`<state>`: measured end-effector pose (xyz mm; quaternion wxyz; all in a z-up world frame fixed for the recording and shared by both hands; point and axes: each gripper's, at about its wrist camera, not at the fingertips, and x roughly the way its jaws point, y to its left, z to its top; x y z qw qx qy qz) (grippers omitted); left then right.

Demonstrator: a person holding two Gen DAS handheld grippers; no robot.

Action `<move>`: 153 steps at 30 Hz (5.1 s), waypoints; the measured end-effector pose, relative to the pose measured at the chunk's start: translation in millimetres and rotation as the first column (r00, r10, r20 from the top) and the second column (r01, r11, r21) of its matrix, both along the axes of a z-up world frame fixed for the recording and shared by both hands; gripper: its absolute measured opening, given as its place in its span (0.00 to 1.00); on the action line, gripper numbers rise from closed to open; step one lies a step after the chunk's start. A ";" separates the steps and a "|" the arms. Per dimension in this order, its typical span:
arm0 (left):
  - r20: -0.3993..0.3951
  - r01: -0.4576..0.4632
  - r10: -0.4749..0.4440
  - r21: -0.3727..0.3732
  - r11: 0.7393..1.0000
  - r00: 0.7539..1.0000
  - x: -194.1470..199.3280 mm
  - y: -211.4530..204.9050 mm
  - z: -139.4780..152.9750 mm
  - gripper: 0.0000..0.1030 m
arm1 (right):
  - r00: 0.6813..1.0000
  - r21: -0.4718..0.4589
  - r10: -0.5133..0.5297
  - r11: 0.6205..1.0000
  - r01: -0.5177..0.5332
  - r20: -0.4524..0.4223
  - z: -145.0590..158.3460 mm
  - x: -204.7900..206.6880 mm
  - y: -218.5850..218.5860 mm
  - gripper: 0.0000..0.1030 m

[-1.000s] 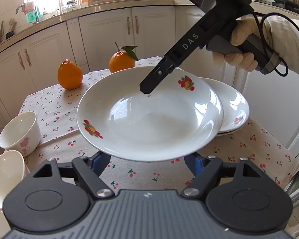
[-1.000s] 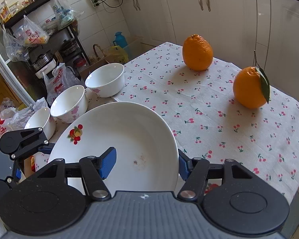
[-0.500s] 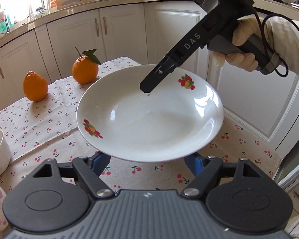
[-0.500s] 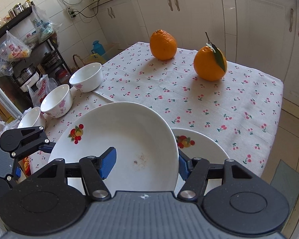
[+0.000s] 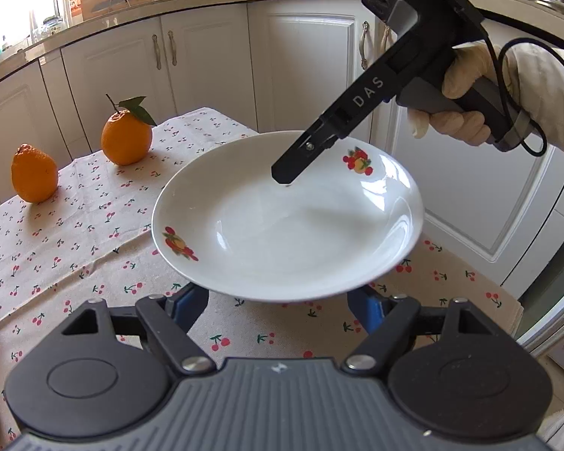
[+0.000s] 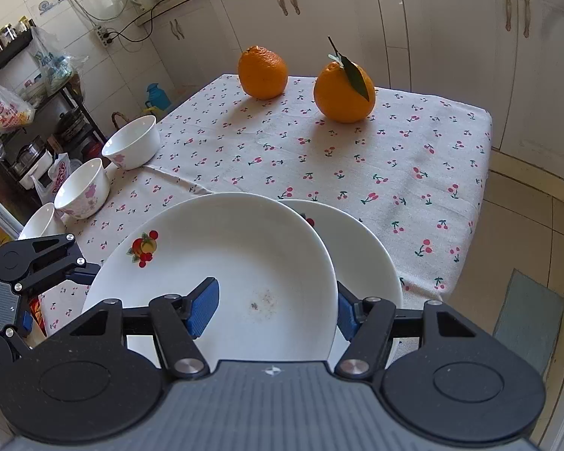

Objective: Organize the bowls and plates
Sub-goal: 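Lift the flower-rim plate with the right gripper and carry it toward the plate stack, then lower the held plate onto the plate stack with the right gripper, then open the right gripper and pull it back from the plate stack, then move the left gripper to a white bowl and grasp its rim, then lift the white bowl with the left gripper and carry it across the table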

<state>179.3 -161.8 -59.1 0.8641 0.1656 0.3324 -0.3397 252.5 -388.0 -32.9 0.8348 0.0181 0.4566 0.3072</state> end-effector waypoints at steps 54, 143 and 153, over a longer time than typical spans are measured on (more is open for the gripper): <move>0.023 0.056 -0.055 -0.022 0.998 0.998 16.8 -7.7 -12.9 0.89 | 0.996 -0.145 -0.088 0.986 0.087 -0.001 2.8 -30.0 -11.0 0.75; -0.211 -0.296 0.284 -0.025 0.955 0.935 -8.0 343.2 15.9 0.49 | 0.802 -0.223 0.525 0.850 -0.477 0.287 -19.5 -135.1 390.9 0.77; -0.212 -0.275 0.261 -0.040 0.961 0.942 -13.1 330.6 24.1 0.49 | 0.812 -0.202 0.509 0.860 -0.468 0.285 -8.3 -140.2 372.9 0.77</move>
